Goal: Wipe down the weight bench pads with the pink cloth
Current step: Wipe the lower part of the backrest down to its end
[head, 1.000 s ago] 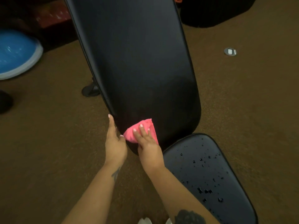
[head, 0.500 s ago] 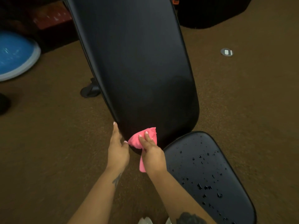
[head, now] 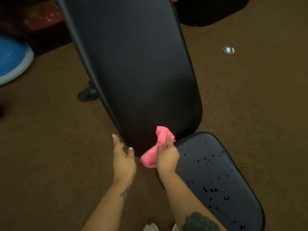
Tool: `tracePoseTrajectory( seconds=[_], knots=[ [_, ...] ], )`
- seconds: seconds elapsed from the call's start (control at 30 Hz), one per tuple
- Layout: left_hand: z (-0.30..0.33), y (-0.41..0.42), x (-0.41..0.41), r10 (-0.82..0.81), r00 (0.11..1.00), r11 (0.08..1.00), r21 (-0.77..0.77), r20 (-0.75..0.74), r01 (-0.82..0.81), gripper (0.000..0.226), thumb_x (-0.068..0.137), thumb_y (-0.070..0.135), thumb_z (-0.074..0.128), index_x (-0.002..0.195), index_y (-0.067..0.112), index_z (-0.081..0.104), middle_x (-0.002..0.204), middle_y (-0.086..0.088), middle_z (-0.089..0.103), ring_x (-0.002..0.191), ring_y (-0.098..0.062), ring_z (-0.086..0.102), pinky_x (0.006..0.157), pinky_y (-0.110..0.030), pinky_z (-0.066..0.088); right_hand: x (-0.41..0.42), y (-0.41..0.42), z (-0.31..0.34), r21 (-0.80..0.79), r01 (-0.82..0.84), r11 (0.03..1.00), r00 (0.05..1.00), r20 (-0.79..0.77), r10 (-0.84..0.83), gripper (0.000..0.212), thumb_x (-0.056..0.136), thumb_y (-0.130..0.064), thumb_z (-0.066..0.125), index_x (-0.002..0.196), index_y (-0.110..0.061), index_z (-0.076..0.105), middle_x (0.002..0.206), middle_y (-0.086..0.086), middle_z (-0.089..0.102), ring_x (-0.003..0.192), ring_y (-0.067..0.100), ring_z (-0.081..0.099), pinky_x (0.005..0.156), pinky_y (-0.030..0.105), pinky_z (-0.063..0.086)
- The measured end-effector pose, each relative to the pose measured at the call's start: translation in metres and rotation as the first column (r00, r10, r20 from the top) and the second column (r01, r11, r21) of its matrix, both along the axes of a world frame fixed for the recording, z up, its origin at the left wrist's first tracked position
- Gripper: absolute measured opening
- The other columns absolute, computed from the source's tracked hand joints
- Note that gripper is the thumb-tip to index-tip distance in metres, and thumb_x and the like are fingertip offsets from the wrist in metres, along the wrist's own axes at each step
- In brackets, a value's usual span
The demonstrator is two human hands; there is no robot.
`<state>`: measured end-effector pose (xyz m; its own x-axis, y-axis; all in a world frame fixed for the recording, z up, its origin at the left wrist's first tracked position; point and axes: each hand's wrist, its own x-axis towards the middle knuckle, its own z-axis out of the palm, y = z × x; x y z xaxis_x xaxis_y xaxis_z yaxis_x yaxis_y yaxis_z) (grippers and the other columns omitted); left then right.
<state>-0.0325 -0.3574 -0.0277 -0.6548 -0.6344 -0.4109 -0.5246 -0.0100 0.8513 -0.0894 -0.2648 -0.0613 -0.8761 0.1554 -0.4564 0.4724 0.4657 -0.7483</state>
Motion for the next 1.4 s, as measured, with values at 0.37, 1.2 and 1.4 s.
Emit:
tracePoseTrajectory(
  seconds=[0.37, 1.2, 1.4],
  knots=[
    [-0.029, 0.06, 0.016, -0.008, 0.969, 0.999, 0.038, 0.247, -0.002, 0.057, 0.102, 0.027, 0.039, 0.154, 0.018, 0.016, 0.158, -0.005, 0.027, 0.144, -0.021, 0.027, 0.114, -0.037, 0.025, -0.017, 0.002, -0.004, -0.033, 0.138, 0.99, 0.99, 0.019, -0.137, 0.053, 0.093, -0.014, 0.05, 0.142, -0.028, 0.034, 0.132, 0.007, 0.054, 0.11, 0.023, 0.058, 0.094, 0.028, 0.046],
    [-0.048, 0.08, 0.003, -0.306, 0.842, 0.952, 0.163, 0.445, 0.26, 0.048, 0.104, 0.04, 0.018, 0.151, 0.032, 0.022, 0.149, -0.002, 0.042, 0.134, -0.02, 0.042, 0.104, -0.033, 0.036, -0.093, 0.018, 0.001, -0.168, 0.304, 0.938, 0.942, -0.091, -0.322, 0.047, 0.093, -0.009, 0.049, 0.135, -0.028, 0.045, 0.138, -0.005, 0.049, 0.121, 0.015, 0.051, 0.097, 0.021, 0.038],
    [-0.05, 0.082, 0.002, -0.298, 0.829, 0.954, 0.141, 0.472, 0.263, 0.048, 0.104, 0.041, 0.016, 0.151, 0.033, 0.022, 0.151, -0.002, 0.039, 0.138, -0.022, 0.038, 0.108, -0.036, 0.034, -0.083, 0.022, -0.011, -0.16, 0.367, 0.916, 0.925, -0.037, -0.377, 0.046, 0.093, -0.012, 0.05, 0.136, -0.029, 0.044, 0.14, -0.001, 0.048, 0.121, 0.019, 0.051, 0.1, 0.03, 0.042]
  ],
)
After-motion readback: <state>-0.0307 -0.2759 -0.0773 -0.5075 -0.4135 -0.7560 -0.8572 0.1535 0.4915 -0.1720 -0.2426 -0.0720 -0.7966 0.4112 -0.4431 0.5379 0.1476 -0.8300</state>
